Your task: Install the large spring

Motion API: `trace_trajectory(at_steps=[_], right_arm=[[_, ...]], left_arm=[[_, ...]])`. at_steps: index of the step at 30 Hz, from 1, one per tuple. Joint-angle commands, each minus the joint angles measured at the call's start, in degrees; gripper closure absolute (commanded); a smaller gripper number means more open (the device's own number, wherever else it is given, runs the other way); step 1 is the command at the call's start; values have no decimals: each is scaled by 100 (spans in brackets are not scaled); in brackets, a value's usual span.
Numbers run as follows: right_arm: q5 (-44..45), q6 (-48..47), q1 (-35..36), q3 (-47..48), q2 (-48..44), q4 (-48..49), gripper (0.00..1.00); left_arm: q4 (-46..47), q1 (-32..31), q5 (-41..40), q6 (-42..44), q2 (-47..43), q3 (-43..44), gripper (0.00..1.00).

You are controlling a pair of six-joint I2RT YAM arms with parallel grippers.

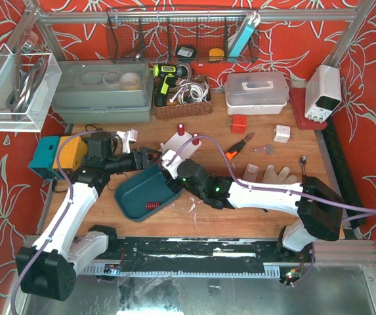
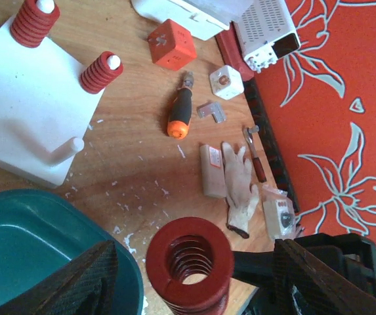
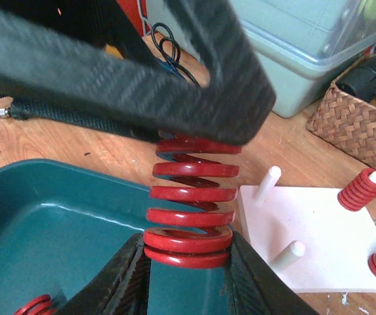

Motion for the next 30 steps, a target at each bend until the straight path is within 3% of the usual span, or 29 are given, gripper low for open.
trace_trajectory(at_steps=[1,15,17,20,24,30], right_arm=[[88,-161,2,-57,-186,425,100],[96,-319,46,-106,-192,373,100],[97,-320,42,-85,-171,347,100],[118,-292,46,-91,-140,325,99],[228,-263,45,-13,-74,225,82],[497,-148,35,83,-248,-446,27]], left_arm=[[112,-67,153,-142,56,18,35],[452,-118,397,-476,69,-162,57],[452,-118,426,-483,72,-159,64],[568,-123,471,-555,71,-179,83],[893,-116,643,-798,80,-258,94],[1083,-123,-239,-733,43,-147,98]])
